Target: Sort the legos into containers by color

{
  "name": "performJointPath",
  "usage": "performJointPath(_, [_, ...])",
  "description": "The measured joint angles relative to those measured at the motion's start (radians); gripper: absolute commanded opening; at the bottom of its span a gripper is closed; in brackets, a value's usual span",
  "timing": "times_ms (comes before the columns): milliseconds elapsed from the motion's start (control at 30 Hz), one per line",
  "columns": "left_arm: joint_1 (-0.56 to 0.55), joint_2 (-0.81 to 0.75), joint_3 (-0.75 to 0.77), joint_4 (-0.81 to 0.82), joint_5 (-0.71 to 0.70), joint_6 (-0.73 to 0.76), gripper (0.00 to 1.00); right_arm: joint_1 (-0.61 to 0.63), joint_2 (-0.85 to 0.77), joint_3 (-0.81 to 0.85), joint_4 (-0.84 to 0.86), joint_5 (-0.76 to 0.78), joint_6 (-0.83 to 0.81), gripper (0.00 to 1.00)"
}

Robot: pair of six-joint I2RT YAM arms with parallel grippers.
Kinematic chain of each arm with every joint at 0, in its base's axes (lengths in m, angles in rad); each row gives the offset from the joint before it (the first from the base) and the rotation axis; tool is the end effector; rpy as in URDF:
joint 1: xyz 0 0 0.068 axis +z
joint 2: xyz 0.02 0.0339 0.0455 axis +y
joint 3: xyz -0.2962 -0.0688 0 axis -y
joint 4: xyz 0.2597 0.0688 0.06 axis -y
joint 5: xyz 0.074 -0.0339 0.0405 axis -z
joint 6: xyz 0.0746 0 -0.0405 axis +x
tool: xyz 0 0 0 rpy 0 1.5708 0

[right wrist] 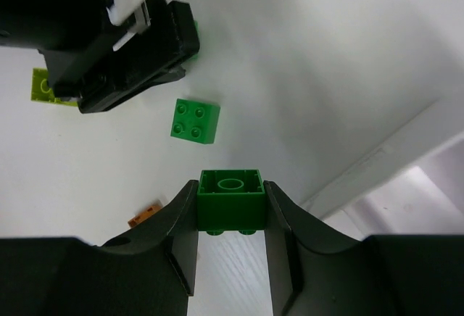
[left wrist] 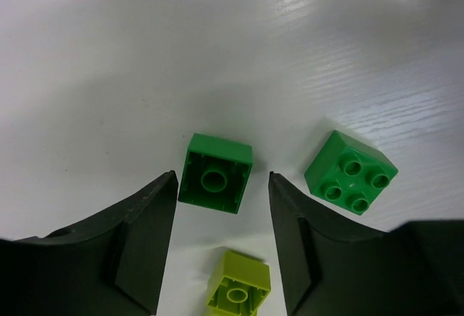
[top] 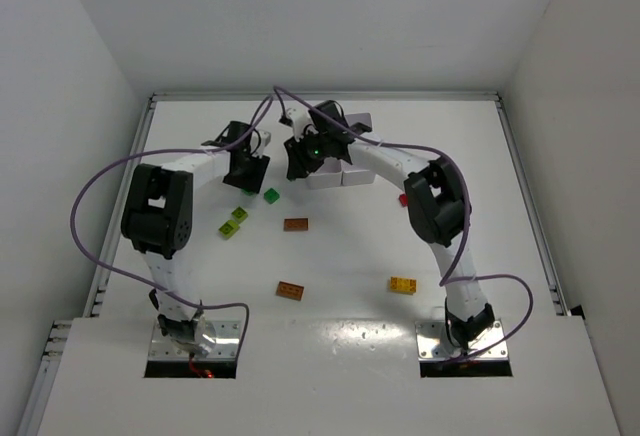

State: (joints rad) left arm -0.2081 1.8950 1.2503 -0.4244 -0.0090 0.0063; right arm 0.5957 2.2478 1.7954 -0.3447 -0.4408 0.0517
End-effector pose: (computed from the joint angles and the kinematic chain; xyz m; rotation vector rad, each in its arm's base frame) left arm 0.4203 -0.0881 0.1559 0.2795 2.6262 -0.0563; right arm 0.4492 0.3429 0.1836 -0.8620 2.2693 0.8267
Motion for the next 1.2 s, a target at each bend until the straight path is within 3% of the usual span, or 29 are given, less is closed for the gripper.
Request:
performJointPath(100, [-0.001, 0.014, 0.0, 0.005, -0.005, -0.007, 0.46, -0.016, -0.018, 0.014, -0.002, 0.017, -0.005, 0.0])
performJointPath(133, [-0.001, 0.019, 0.0, 0.009, -0.006, -0.011, 0.34, -0.023, -0.022, 0.026, -0.001, 0.023, -0.006, 0.0])
performJointPath(200, [-0.001, 0.023, 0.0, 0.016, -0.006, -0.016, 0.24, -0.038, -0.03, 0.049, 0.003, 0.044, -0.011, 0.0])
performJointPath(233, [-0.001, 0.023, 0.0, 0.02, -0.005, -0.014, 0.14, -0.046, -0.035, 0.059, 0.004, 0.055, -0.016, 0.0])
performJointPath(333, [0.0, 0.023, -0.001, 0.023, 0.003, -0.014, 0.03, -0.068, -0.048, 0.081, 0.011, 0.1, -0.026, 0.0])
performJointPath(567, [0.0, 0.002, -0.018, 0.032, 0.096, -0.014, 0.02, -0.138, -0.047, 0.143, 0.024, 0.204, -0.035, 0.0])
performJointPath(767, [0.0, -0.109, -0.026, 0.037, 0.243, -0.007, 0.02, -0.177, -0.04, 0.17, 0.051, 0.237, -0.033, 0.0])
performJointPath(1067, [-0.005, -0.149, 0.116, 0.068, 0.434, -0.055, 0.02, -0.168, 0.015, 0.18, 0.059, 0.259, -0.011, 0.13])
performJointPath(1200, [-0.024, -0.14, 0.225, 0.086, 0.472, -0.086, 0.02, -0.167, 0.031, 0.18, 0.058, 0.266, -0.002, 0.46])
